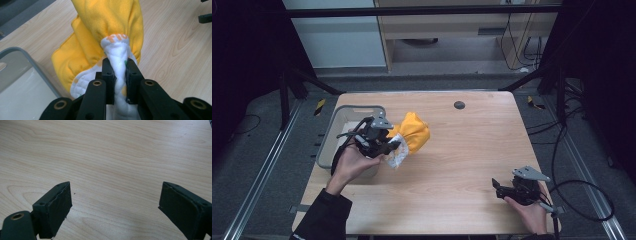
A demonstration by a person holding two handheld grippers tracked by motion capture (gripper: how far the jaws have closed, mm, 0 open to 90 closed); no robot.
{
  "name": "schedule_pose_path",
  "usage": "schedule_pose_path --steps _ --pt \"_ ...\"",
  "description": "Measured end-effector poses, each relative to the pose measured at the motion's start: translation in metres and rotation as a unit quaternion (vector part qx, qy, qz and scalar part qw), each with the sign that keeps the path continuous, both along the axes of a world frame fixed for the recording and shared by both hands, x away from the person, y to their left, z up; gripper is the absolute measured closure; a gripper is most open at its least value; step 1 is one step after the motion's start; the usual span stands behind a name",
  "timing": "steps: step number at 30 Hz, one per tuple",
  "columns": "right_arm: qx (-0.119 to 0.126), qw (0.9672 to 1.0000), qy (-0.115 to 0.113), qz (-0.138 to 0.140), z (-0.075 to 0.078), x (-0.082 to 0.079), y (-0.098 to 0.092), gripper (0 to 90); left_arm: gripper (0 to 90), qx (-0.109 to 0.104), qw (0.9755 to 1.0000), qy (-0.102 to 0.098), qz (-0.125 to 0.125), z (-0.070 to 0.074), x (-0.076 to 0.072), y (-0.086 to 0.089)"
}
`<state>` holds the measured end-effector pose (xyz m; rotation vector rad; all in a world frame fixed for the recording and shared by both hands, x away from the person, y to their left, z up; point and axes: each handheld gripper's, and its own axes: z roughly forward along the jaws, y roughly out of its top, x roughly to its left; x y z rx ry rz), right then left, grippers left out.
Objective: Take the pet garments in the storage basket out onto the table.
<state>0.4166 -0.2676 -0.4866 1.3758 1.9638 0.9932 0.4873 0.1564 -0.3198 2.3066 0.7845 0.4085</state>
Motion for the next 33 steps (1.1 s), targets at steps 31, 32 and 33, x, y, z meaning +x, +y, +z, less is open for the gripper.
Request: schedule_pose_path --steps 31,32,33 --pt "-0.006 0.9999 0.001 -0.009 -0.002 0.000 -0.003 10.5 80.4 0.030 0.9974 0.031 -0.058 -0.043 0.000 -0.054" --pt "-0.006 0.9999 0.001 -0.009 -0.001 0.000 -0.003 10.5 80.4 0.030 0.9972 0.032 -0.060 -0.044 0.000 -0.055" --pt "-0.006 0.9999 0.001 -0.009 -0.001 0.000 -0.003 10.5 80.4 0.031 0.9971 0.034 -0.061 -0.046 0.000 -0.057"
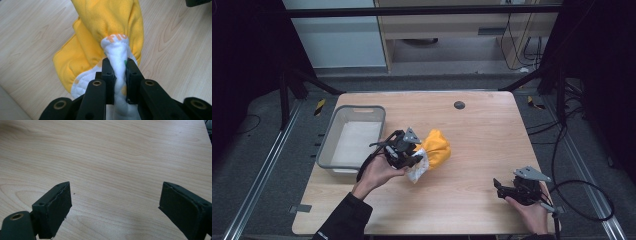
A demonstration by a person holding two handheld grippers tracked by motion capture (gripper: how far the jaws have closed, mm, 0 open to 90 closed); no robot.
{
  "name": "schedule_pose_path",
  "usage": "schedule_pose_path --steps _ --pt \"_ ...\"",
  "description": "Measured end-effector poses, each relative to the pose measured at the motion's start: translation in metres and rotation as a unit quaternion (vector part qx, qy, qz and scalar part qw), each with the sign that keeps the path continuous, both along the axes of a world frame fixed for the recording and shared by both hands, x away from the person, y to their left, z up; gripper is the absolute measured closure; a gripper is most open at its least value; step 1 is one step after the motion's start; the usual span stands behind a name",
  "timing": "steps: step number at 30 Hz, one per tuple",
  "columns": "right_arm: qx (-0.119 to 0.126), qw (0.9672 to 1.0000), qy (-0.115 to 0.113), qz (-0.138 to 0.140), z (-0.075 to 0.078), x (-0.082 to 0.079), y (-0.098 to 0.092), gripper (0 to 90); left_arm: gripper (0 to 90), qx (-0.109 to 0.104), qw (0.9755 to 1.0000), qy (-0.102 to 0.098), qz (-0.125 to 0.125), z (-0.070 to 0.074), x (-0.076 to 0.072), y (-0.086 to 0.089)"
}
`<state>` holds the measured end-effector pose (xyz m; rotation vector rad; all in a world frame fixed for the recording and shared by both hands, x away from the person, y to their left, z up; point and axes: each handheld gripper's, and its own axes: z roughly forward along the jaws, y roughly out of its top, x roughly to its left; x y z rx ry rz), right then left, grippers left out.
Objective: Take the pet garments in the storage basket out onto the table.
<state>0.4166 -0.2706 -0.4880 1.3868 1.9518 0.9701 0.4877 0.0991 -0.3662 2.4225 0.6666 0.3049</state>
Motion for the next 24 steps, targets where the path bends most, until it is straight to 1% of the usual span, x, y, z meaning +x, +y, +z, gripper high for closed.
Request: schedule_pose_path --steps 15,24 --pt "-0.003 1.0000 0.000 0.001 0.000 0.000 0.000 10.5 80.4 0.010 0.9996 0.020 -0.017 -0.025 0.000 -0.016" --pt "-0.001 1.0000 0.004 0.002 -0.001 0.000 0.000 10.5 80.3 0.017 0.9992 0.026 -0.025 -0.038 0.000 -0.023"
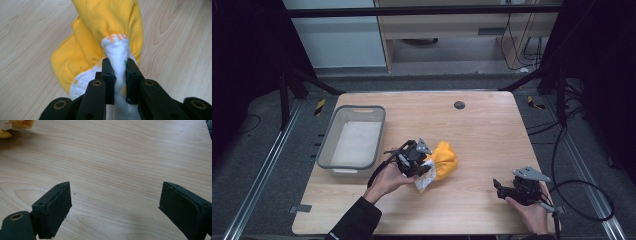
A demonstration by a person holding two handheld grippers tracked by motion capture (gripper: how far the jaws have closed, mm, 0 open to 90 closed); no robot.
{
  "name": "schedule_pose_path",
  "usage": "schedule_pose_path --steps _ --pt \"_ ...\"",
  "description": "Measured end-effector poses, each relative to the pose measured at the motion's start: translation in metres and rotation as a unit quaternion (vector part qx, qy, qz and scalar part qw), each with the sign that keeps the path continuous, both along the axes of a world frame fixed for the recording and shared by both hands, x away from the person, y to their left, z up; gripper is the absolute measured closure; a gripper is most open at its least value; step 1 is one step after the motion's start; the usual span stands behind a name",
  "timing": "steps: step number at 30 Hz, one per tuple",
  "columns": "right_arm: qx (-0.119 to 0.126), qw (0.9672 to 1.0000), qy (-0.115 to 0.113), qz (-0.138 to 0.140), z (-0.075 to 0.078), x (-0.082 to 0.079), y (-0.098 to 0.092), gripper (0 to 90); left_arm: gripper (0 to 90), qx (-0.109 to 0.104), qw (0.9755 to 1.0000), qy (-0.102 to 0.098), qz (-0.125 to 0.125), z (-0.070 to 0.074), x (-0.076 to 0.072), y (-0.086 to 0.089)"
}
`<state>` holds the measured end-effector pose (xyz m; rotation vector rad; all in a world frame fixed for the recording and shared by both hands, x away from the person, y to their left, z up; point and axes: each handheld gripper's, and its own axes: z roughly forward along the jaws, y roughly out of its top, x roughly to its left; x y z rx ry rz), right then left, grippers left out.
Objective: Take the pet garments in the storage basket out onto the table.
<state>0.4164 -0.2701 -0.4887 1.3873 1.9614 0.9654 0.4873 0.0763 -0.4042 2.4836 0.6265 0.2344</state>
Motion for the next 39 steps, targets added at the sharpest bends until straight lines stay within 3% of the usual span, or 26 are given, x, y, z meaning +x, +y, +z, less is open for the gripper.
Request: schedule_pose_path --steps 22,29,39 --pt "-0.001 1.0000 0.001 0.003 -0.001 0.000 0.001 10.1 74.2 0.005 0.9998 0.013 -0.015 -0.028 -0.004 -0.011" --pt "-0.004 1.0000 0.000 0.004 -0.001 0.000 0.000 10.1 65.5 0.005 0.9998 0.010 -0.017 -0.031 -0.004 -0.011" --pt "-0.003 1.0000 0.001 0.002 -0.001 0.000 0.000 9.9 43.9 -0.005 0.9999 0.006 -0.015 -0.028 -0.006 -0.008"
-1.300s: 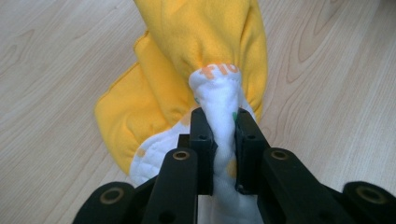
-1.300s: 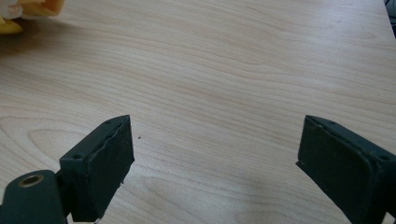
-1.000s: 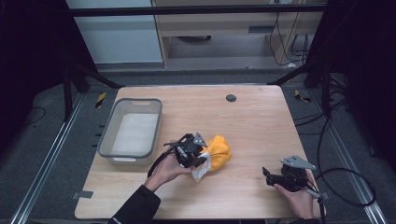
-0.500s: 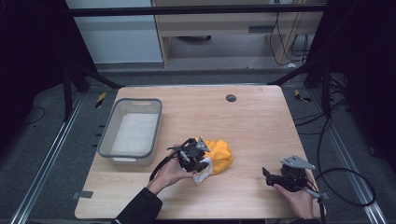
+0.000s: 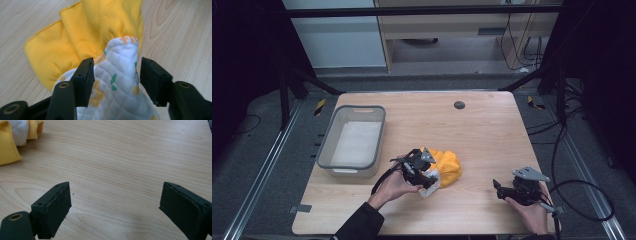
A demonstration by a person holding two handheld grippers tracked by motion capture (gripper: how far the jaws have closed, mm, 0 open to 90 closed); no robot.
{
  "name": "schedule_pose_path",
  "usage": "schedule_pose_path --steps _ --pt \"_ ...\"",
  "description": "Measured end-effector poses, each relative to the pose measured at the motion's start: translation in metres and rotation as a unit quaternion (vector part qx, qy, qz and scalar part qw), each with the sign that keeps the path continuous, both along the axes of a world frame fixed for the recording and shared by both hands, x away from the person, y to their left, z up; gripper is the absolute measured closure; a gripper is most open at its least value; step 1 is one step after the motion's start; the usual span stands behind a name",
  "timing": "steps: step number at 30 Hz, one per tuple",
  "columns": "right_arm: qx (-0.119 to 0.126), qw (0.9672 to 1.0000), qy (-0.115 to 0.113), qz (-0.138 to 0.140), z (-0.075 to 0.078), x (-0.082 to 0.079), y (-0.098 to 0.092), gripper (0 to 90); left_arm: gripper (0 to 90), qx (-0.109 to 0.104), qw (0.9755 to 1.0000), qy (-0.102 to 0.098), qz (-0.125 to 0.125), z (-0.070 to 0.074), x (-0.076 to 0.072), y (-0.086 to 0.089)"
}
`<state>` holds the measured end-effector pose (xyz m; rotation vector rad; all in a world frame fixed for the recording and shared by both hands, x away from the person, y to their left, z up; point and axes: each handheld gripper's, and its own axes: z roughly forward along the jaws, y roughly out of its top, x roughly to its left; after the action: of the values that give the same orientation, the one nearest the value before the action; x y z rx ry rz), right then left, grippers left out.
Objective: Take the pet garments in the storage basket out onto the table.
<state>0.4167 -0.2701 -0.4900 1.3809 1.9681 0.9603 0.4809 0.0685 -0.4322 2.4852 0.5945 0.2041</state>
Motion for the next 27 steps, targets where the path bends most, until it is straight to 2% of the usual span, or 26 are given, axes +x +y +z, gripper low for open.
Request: schedule_pose_path --steps 7,19,24,27 --pt "0.000 1.0000 0.000 -0.001 0.000 0.000 0.000 9.7 32.3 -0.016 0.9997 -0.020 0.005 0.008 -0.004 0.009" --pt "0.000 1.0000 0.000 -0.002 0.000 0.000 -0.001 9.4 26.5 -0.044 0.9976 -0.050 0.014 0.019 -0.017 0.035" --pt "0.000 1.0000 0.000 -0.002 0.000 -0.001 -0.001 9.4 26.5 -0.064 0.9953 -0.063 0.035 0.019 -0.024 0.052" --pt "0.000 1.0000 0.001 -0.002 0.000 -0.001 -0.001 9.3 27.0 -0.085 0.9932 -0.067 0.043 0.018 -0.028 0.062"
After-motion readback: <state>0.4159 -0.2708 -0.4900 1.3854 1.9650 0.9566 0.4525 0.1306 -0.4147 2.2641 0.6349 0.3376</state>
